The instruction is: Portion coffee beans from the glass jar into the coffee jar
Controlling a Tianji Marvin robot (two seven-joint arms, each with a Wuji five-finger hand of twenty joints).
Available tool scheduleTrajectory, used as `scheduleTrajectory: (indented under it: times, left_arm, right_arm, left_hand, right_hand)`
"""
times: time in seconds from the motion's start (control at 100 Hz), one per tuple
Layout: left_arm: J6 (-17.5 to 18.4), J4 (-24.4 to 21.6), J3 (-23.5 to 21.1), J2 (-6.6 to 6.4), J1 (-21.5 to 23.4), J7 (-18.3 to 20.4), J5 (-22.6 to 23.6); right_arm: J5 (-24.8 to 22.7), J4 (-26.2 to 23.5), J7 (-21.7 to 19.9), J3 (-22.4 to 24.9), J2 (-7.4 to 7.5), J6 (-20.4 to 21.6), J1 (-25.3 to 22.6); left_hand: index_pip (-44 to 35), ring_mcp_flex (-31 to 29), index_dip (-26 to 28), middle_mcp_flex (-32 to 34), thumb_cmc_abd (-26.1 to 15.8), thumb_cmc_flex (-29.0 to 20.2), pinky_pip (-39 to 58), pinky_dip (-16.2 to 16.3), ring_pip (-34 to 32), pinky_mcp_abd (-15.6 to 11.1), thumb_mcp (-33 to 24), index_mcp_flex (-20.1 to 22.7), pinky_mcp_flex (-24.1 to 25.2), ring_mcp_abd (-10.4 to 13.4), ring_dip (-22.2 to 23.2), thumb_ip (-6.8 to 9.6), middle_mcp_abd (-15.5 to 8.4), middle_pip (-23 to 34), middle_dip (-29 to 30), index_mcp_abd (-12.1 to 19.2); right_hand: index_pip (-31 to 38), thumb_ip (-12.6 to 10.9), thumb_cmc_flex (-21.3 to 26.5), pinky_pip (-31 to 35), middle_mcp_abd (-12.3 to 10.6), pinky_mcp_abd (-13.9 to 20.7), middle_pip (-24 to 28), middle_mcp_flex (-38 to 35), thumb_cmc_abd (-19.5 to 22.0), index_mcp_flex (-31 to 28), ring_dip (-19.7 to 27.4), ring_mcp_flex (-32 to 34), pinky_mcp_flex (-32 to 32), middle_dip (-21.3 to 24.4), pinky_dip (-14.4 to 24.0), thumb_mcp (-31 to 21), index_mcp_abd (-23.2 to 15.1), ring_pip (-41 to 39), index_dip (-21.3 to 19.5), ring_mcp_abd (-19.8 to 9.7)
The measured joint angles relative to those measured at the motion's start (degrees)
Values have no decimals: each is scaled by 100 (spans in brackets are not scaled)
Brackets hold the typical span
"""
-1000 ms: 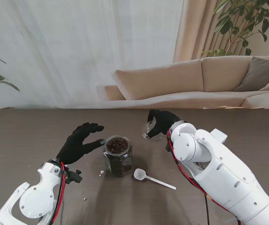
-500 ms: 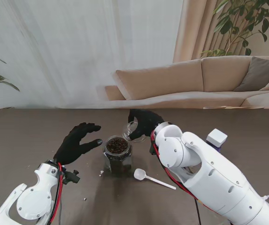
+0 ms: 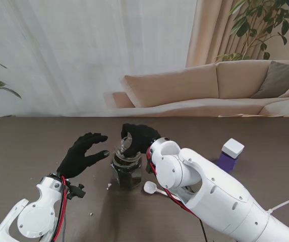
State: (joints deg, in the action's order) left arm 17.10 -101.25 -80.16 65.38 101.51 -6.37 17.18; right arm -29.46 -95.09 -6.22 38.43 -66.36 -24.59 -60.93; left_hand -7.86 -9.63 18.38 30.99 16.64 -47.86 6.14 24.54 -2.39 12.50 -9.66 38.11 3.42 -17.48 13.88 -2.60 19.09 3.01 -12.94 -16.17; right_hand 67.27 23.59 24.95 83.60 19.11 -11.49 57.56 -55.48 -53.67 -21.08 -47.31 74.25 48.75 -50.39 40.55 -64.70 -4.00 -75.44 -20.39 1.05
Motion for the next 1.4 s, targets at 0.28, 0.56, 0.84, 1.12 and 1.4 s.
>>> scheduleTrajectory:
  times: [0.28,0.56,0.84,1.12,1.4]
  left_arm:
    - [-3,-11,0,2,27,-4,-4]
    - [7,-11,-8,1,36,10,-2]
    - [2,-11,-5,1,53,2,-2]
    - [1,-11,-2,2,71,-4,0]
    - [-9,-11,-1,2,83,-1,0]
  right_arm:
    - [-44,407,181,-337,-131,80,230]
    - [-142,620,106,-556,-169,138,450]
    - [-341,738,-61,-748,-150,301,628]
    - [-480,884,-107,-913,-150,462,765]
    - [-628,932,-113,-964,-140,592,790]
  left_hand:
    - [0,0,0,0,0,0,0,-4,0,0,4,0,0,0,0,0,1,0,0,0]
    - [0,0,0,0,0,0,0,-6,0,0,4,0,0,0,0,0,1,0,0,0]
    - [0,0,0,0,0,0,0,-39,0,0,4,0,0,0,0,0,1,0,0,0]
    - [0,0,0,0,-2,0,0,-41,0,0,4,0,0,0,0,0,1,0,0,0]
    - [0,0,0,0,-2,0,0,-43,0,0,4,0,0,0,0,0,1,0,0,0]
  right_hand:
    - [0,0,0,0,0,0,-12,-1,0,-15,0,0,0,-8,0,1,0,42,44,0]
    - [0,0,0,0,0,0,-19,-1,0,-15,0,0,0,-9,0,1,0,92,45,0]
    - [-2,-1,47,-25,0,0,-22,-1,0,-51,50,10,1,-9,-9,121,0,271,98,9]
    - [-287,-19,48,-168,0,70,21,195,6,-74,181,-6,3,-9,-12,121,-20,715,117,-21]
    - [-1259,-773,-80,-284,-49,72,291,1070,306,-141,304,-620,-71,7,-12,114,-117,957,-257,-59]
